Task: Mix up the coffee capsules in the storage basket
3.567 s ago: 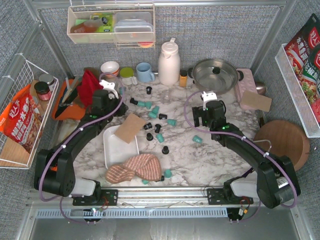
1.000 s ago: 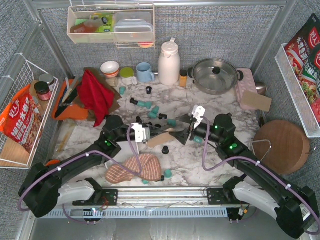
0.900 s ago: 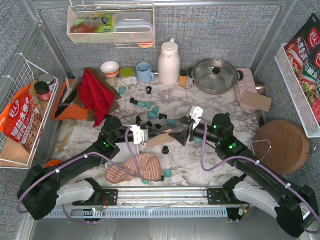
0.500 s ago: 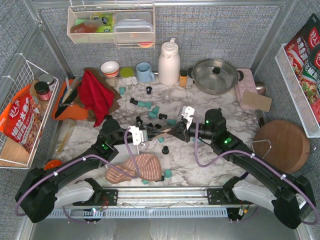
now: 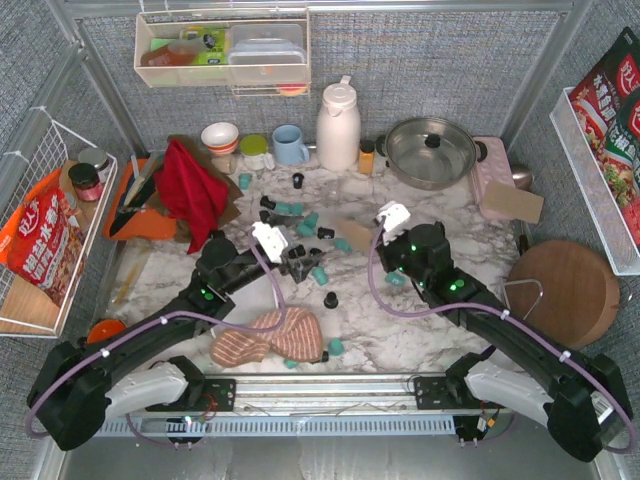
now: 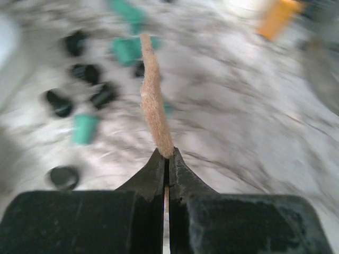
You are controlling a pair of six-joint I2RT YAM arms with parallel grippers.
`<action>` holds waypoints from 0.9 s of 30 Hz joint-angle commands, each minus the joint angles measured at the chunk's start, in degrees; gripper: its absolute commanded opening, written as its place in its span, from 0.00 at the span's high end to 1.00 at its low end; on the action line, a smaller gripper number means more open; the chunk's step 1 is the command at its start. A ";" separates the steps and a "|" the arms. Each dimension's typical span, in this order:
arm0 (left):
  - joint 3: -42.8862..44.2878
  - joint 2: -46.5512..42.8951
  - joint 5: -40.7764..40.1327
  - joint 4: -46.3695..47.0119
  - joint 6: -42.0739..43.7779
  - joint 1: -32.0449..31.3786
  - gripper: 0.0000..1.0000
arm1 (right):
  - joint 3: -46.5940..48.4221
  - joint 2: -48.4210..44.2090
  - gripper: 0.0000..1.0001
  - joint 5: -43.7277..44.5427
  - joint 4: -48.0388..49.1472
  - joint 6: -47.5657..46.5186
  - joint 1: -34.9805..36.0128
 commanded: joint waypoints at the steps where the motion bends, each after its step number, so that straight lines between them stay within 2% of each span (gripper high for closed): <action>1: 1.80 -1.74 -17.50 -8.81 -5.13 -0.04 0.01 | -2.78 -2.66 1.00 35.88 5.82 7.64 -1.69; 4: 1.35 -3.11 -34.39 -11.24 -14.55 0.00 0.01 | -4.80 -3.13 1.00 44.40 6.21 12.36 -5.36; 7: 1.98 -4.40 -55.79 -19.54 -29.38 0.23 0.01 | -6.60 -3.00 1.00 44.59 5.67 18.89 -10.99; 8: 2.49 -4.72 -59.63 -22.64 -31.87 0.47 0.01 | -7.16 -2.96 1.00 44.11 5.66 22.08 -13.66; 11: 2.80 -6.01 -60.95 -28.80 -32.72 0.94 0.01 | -9.04 -2.47 1.00 40.80 6.58 27.70 -19.52; 16: 4.32 -6.85 -56.98 -38.95 -36.60 1.01 0.01 | -10.06 1.17 1.00 34.39 7.21 34.86 -27.93; 21: 7.37 -5.60 -54.31 -50.09 -40.81 0.87 0.01 | -10.26 4.15 1.00 32.21 5.97 39.94 -33.73; 22: 7.75 -5.12 -53.77 -52.03 -41.42 0.92 0.01 | -10.37 4.53 0.97 32.32 5.45 40.64 -34.60; 23: 8.17 -4.70 -53.18 -53.76 -41.89 0.90 0.01 | -10.44 4.90 0.86 32.41 4.86 41.16 -35.46; 24: 8.47 -4.17 -52.57 -55.24 -42.43 0.88 0.01 | -10.35 5.17 0.66 32.39 4.24 41.44 -36.37; 25: 8.71 -3.61 -51.97 -56.66 -42.83 0.92 0.01 | -10.14 5.40 0.52 32.55 3.56 41.41 -36.95; 27: 8.99 -2.76 -50.66 -58.75 -43.50 0.85 0.01 | -9.43 5.57 0.36 34.97 0.99 40.92 -37.73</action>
